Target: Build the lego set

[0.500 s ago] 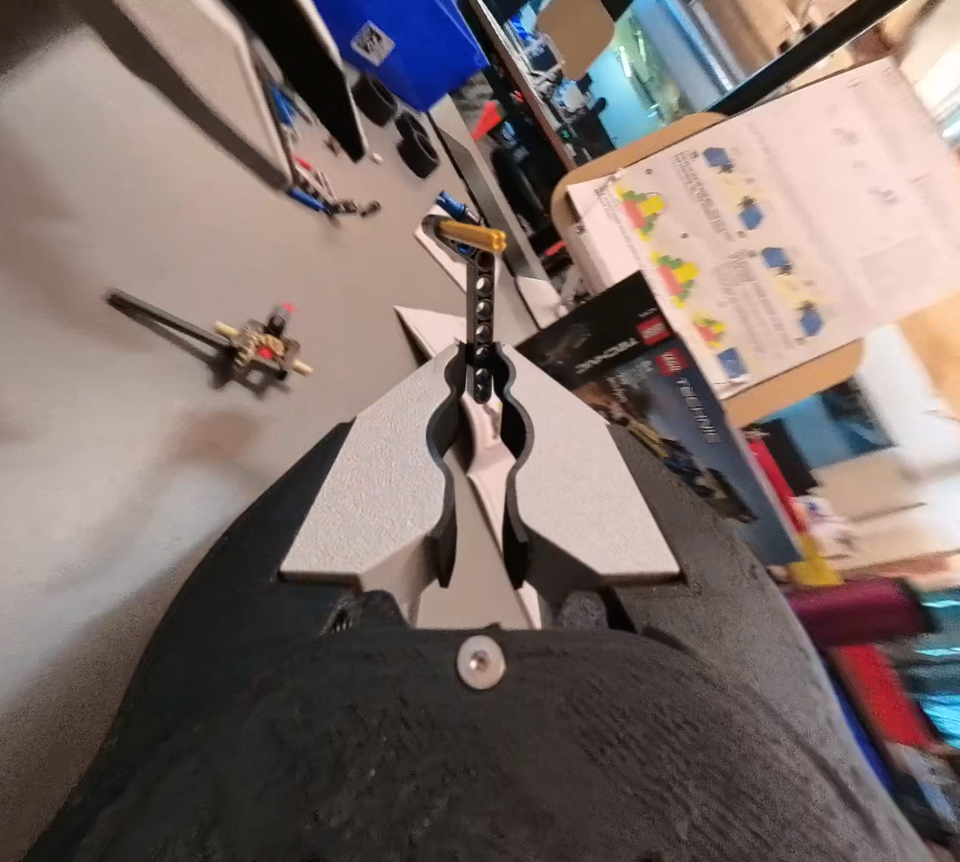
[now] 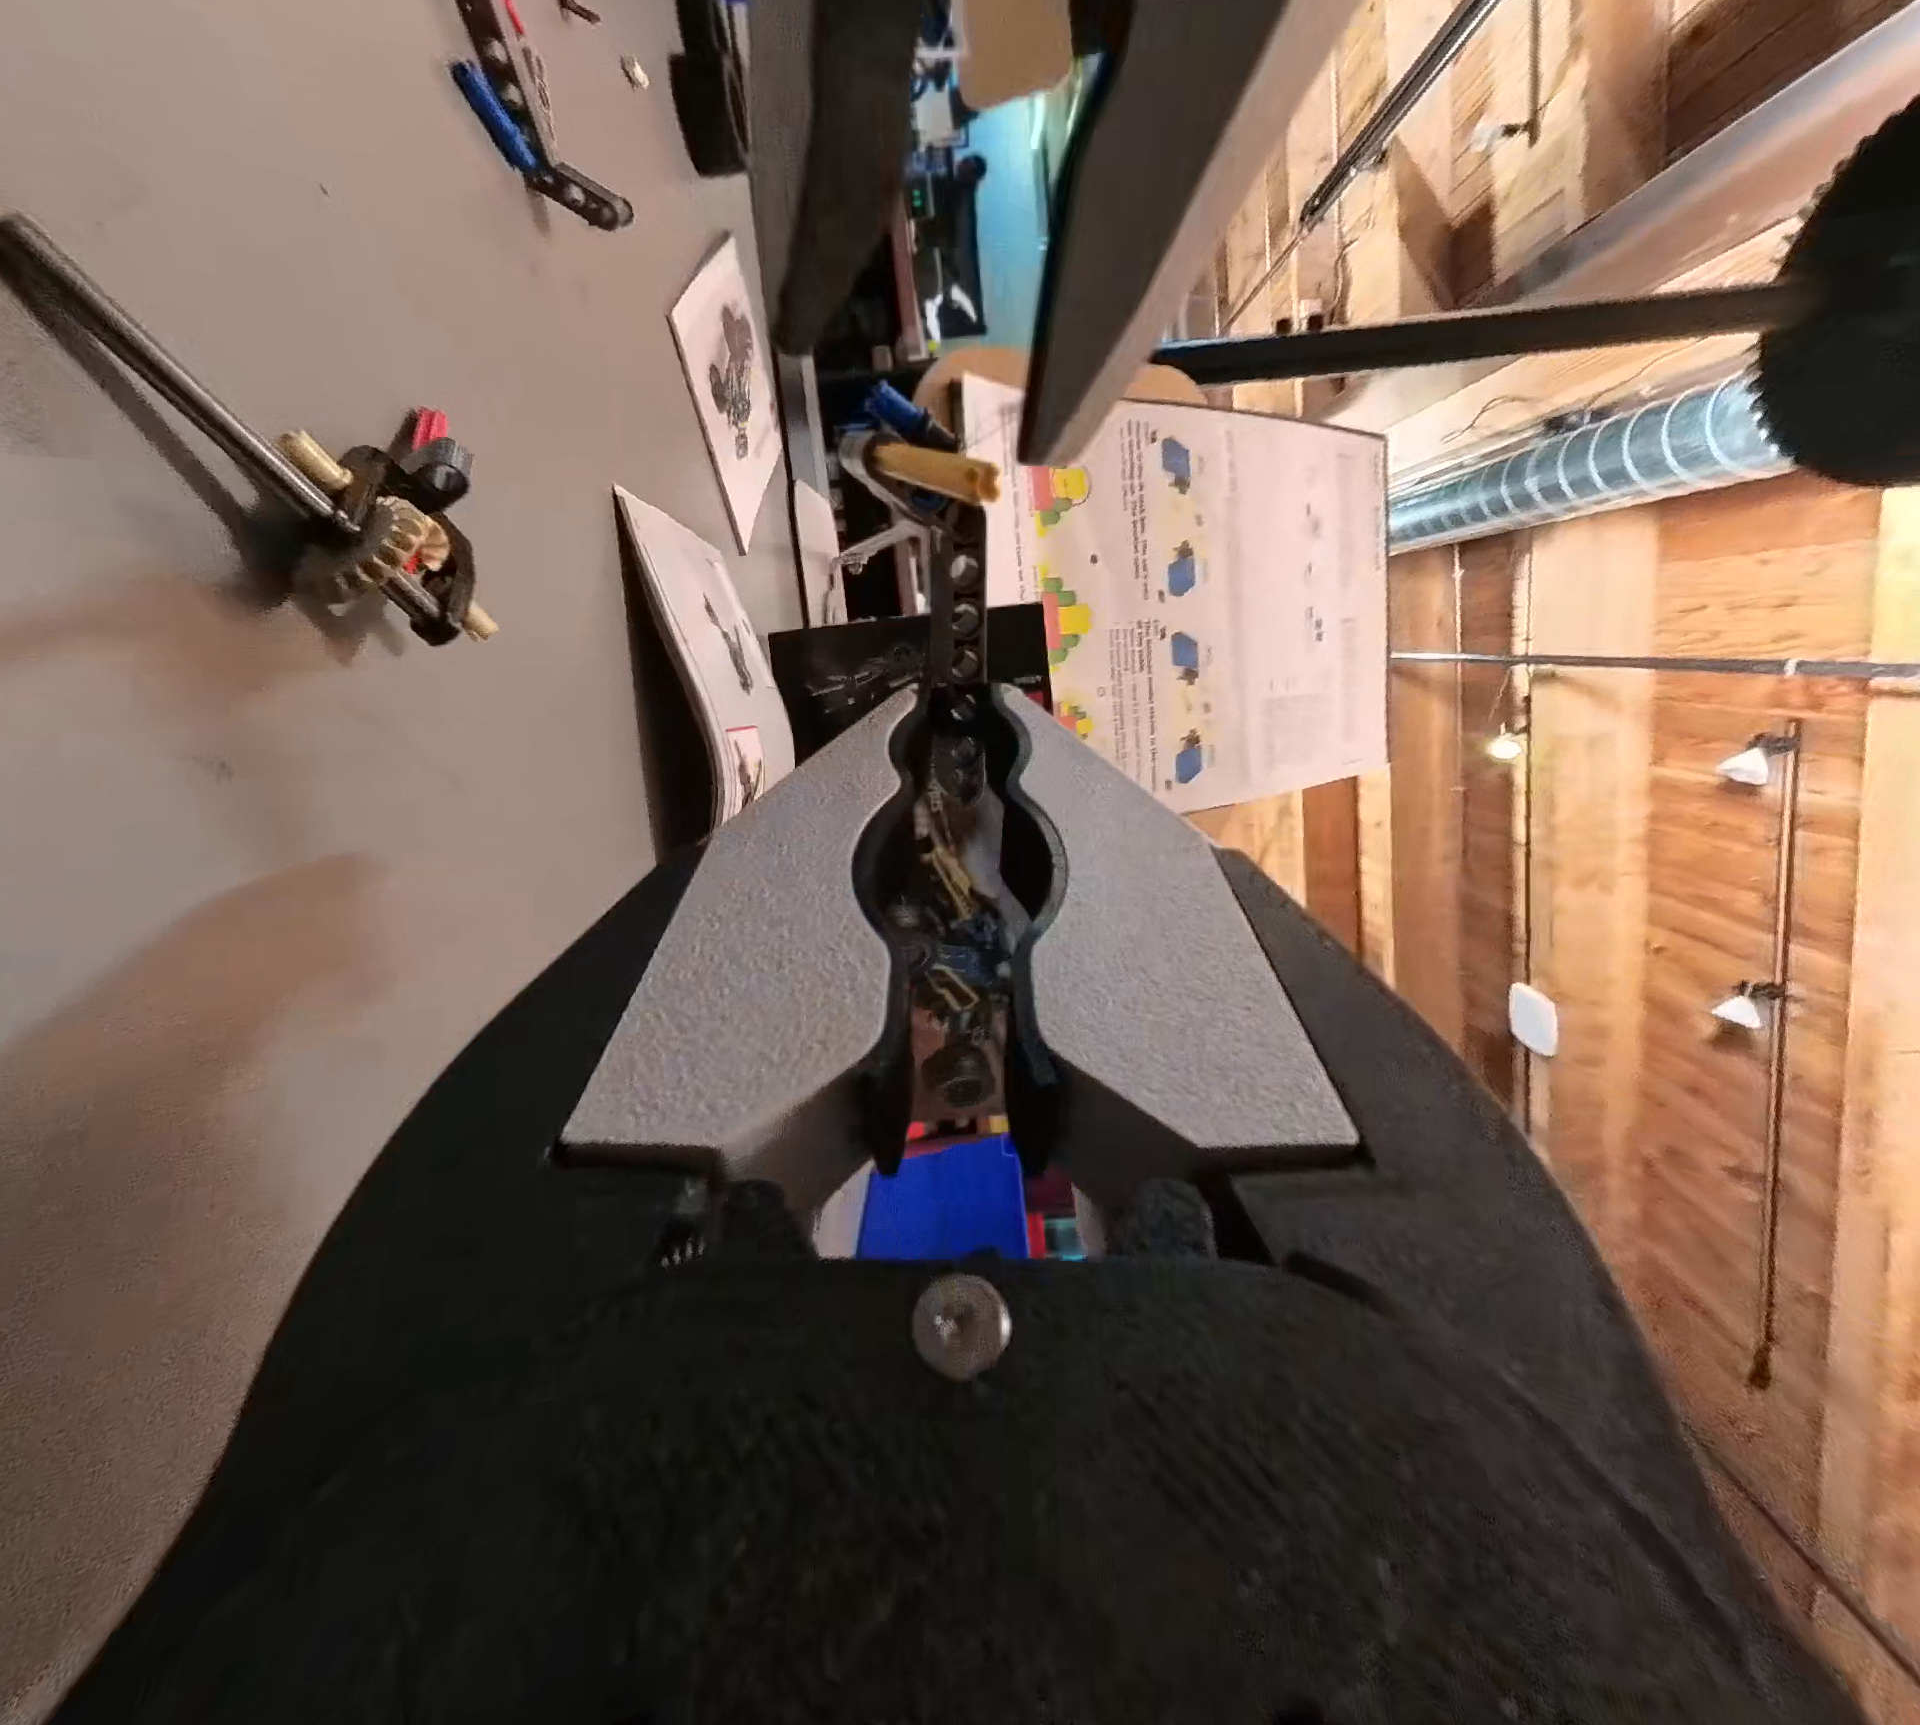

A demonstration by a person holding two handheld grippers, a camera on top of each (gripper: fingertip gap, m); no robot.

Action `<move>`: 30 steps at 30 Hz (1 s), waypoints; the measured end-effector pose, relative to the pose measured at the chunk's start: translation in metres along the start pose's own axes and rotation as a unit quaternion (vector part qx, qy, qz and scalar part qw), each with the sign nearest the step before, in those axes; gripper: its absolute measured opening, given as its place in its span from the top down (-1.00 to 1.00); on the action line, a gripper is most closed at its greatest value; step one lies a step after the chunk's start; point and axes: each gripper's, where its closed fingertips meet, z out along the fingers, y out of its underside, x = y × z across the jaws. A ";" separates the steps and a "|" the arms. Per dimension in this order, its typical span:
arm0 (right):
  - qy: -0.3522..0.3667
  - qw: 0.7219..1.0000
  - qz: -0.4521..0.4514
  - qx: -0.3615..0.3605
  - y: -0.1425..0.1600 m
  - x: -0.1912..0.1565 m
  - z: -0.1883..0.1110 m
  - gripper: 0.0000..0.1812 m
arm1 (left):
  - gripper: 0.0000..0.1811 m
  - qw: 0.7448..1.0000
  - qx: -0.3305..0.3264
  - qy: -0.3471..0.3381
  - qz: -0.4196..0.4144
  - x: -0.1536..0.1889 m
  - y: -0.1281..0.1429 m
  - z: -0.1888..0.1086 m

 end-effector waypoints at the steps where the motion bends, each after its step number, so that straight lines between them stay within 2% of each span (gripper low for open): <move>1: -0.001 1.000 -0.006 0.004 -0.002 -0.001 -0.001 0.92 | 0.54 1.000 -0.002 0.001 -0.011 -0.002 -0.001 0.000; 4: -0.009 0.999 -0.036 0.017 -0.010 -0.006 -0.001 0.93 | 0.54 0.999 -0.030 -0.044 0.005 -0.018 0.000 0.000; 5: -0.019 0.999 -0.045 0.019 -0.013 -0.010 0.000 0.93 | 0.52 0.996 -0.034 -0.080 0.037 -0.026 -0.002 -0.002; 7: -0.051 0.997 -0.053 0.016 -0.015 -0.021 0.002 0.92 | 0.54 0.976 -0.047 -0.148 0.153 -0.029 -0.008 -0.004; 8: -0.057 0.996 -0.058 0.022 -0.018 -0.023 0.003 0.92 | 0.54 0.954 -0.062 -0.178 0.232 -0.028 -0.009 -0.003; 10: -0.086 0.994 -0.061 0.018 -0.018 -0.029 0.004 0.92 | 0.58 0.887 -0.103 -0.226 0.389 -0.025 -0.009 0.000; 11: -0.091 0.994 -0.061 0.025 -0.021 -0.029 0.005 0.92 | 0.67 0.853 -0.126 -0.240 0.447 -0.026 -0.008 0.003; 13: -0.104 0.992 -0.060 0.029 -0.023 -0.028 0.004 0.93 | 0.76 0.801 -0.184 -0.256 0.508 -0.033 0.000 0.006; 15: -0.108 0.991 -0.061 0.045 -0.029 -0.025 0.001 0.95 | 0.90 0.776 -0.211 -0.265 0.532 -0.040 0.003 0.009; 17: -0.126 0.989 -0.065 0.044 -0.030 -0.028 -0.002 0.95 | 0.91 0.771 -0.222 -0.265 0.535 -0.044 0.005 0.010; 18: -0.132 0.988 -0.063 0.042 -0.028 -0.028 -0.002 0.94 | 0.91 0.779 -0.217 -0.258 0.529 -0.044 0.005 0.011; 20: -0.096 0.993 -0.035 0.058 -0.026 -0.013 -0.002 0.88 | 0.91 0.806 -0.158 -0.244 0.516 -0.042 -0.005 0.014; 22: -0.084 0.992 0.038 0.084 -0.022 0.006 -0.005 0.63 | 0.91 0.833 -0.077 -0.234 0.495 -0.041 -0.022 0.008; 23: -0.085 0.988 0.093 0.090 -0.017 0.017 -0.007 0.50 | 0.92 0.849 -0.023 -0.199 0.490 -0.032 -0.030 0.005; 24: -0.118 0.973 0.165 0.114 -0.017 0.021 -0.011 0.46 | 0.92 0.866 0.046 -0.144 0.476 -0.018 -0.038 0.002; 25: -0.186 0.936 0.254 0.159 -0.027 0.019 -0.018 0.45 | 0.92 0.883 0.123 -0.078 0.447 0.000 -0.046 -0.004; 26: -0.256 0.877 0.348 0.209 -0.039 0.020 -0.028 0.47 | 0.92 0.890 0.196 -0.008 0.411 0.018 -0.053 -0.015; 27: -0.315 0.805 0.432 0.258 -0.050 0.026 -0.037 0.49 | 0.92 0.889 0.254 0.054 0.378 0.032 -0.058 -0.026; 29: -0.406 0.661 0.540 0.326 -0.057 0.041 -0.052 0.61 | 0.92 0.879 0.303 0.131 0.344 0.043 -0.059 -0.040; 30: -0.433 0.604 0.574 0.344 -0.056 0.048 -0.054 0.69 | 0.92 0.876 0.304 0.152 0.343 0.045 -0.055 -0.041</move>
